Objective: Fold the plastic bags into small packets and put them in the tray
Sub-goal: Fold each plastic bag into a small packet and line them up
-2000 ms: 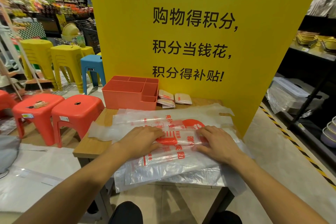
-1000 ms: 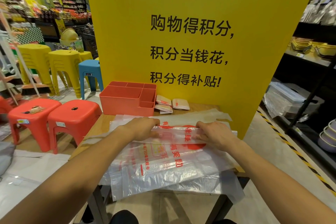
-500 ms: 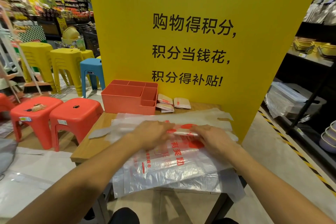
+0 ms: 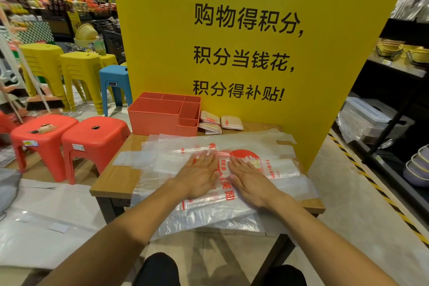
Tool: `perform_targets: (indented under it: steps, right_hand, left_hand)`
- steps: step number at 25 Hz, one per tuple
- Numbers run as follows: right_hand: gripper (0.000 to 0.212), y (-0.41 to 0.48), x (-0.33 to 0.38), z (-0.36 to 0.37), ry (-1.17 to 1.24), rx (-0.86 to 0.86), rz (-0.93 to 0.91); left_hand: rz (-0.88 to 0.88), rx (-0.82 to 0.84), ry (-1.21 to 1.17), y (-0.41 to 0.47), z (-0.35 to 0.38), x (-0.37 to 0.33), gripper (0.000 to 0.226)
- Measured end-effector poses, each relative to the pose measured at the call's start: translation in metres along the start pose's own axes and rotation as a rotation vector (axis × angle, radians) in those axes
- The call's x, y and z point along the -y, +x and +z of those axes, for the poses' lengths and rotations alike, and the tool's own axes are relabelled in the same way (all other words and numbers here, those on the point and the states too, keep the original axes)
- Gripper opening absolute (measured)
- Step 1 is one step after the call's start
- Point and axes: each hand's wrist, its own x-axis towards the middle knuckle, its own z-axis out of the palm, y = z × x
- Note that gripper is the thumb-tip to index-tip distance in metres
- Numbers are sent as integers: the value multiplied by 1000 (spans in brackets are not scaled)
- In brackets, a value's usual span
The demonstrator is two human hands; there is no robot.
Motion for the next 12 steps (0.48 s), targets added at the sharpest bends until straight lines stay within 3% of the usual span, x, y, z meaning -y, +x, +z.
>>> perform_targets:
  steps: [2, 7, 12]
  right_hand:
    - [88, -1, -4, -3, 17, 12, -7]
    - [78, -14, -28, -5, -36, 47, 77]
    - [114, -35, -65, -8, -24, 29, 184]
  left_hand:
    - [-63, 30, 1, -5, 1, 12, 67]
    - [-192, 42, -30, -31, -1, 56, 66]
    - [-322, 38, -44, -67, -3, 113, 67]
